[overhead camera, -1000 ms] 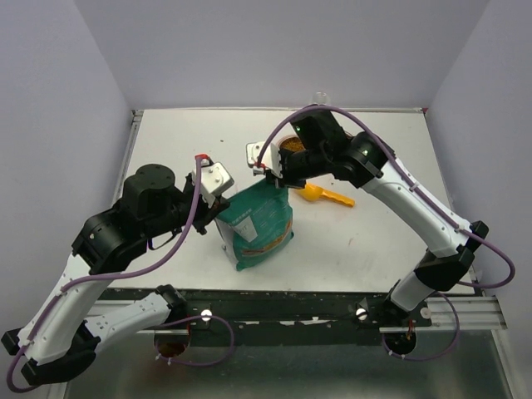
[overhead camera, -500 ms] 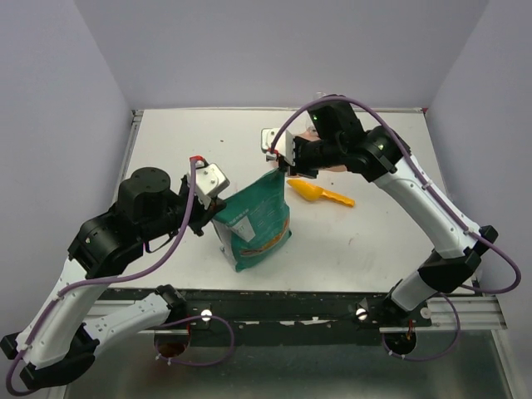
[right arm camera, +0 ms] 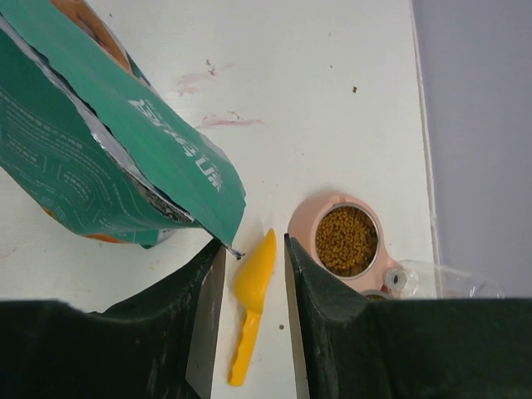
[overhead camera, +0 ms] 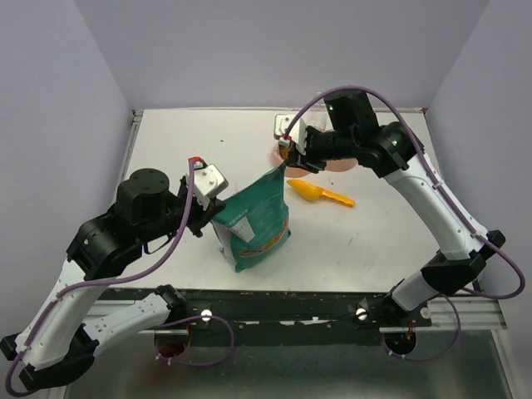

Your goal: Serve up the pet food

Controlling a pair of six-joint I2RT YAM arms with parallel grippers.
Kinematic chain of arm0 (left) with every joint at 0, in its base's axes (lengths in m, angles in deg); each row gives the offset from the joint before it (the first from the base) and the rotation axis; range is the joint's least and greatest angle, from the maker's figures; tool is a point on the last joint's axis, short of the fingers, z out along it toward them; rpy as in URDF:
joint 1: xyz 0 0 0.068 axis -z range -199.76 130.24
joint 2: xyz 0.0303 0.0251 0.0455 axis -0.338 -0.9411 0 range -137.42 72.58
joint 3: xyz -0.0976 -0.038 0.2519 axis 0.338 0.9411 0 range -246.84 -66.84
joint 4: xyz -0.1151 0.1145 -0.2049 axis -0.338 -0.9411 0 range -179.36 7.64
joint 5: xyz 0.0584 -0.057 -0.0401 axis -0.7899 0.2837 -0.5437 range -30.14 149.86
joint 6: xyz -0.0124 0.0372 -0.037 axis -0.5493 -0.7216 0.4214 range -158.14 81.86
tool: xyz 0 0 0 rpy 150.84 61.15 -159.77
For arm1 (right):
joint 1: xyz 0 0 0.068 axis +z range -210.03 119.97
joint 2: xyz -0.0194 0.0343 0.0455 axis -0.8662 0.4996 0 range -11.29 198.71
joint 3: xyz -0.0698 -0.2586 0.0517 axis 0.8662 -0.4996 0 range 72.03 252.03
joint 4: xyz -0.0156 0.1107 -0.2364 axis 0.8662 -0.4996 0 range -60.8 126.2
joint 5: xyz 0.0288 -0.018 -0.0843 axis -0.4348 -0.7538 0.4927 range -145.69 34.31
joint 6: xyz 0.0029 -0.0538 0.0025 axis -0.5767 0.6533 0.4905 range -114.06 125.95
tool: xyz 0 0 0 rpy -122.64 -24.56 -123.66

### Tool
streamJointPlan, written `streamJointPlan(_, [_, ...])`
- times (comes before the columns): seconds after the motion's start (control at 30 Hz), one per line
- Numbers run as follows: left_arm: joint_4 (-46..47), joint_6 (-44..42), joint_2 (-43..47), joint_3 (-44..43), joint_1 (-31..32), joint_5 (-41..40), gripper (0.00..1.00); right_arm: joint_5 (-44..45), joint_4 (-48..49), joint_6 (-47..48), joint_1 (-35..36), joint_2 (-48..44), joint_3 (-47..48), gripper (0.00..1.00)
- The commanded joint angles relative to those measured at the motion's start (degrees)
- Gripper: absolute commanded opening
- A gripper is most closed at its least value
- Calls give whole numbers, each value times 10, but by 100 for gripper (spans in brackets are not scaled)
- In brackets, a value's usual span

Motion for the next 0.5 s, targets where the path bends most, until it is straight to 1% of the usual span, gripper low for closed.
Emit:
streamJointPlan(0.0, [18, -1, 16, -15, -1, -1, 0, -62, 18, -11, 6, -3, 27, 43])
streamJointPlan(0.1, [17, -3, 12, -18, -1, -1, 0, -57, 3, -10, 37, 17, 39, 44])
streamJointPlan(0.3, [12, -5, 8, -21, -1, -1, 0, -72, -6, -11, 66, 27, 46, 48])
streamJointPlan(0.47, [11, -5, 4, -23, -1, -2, 0, -65, 3, -8, 90, 45, 60, 45])
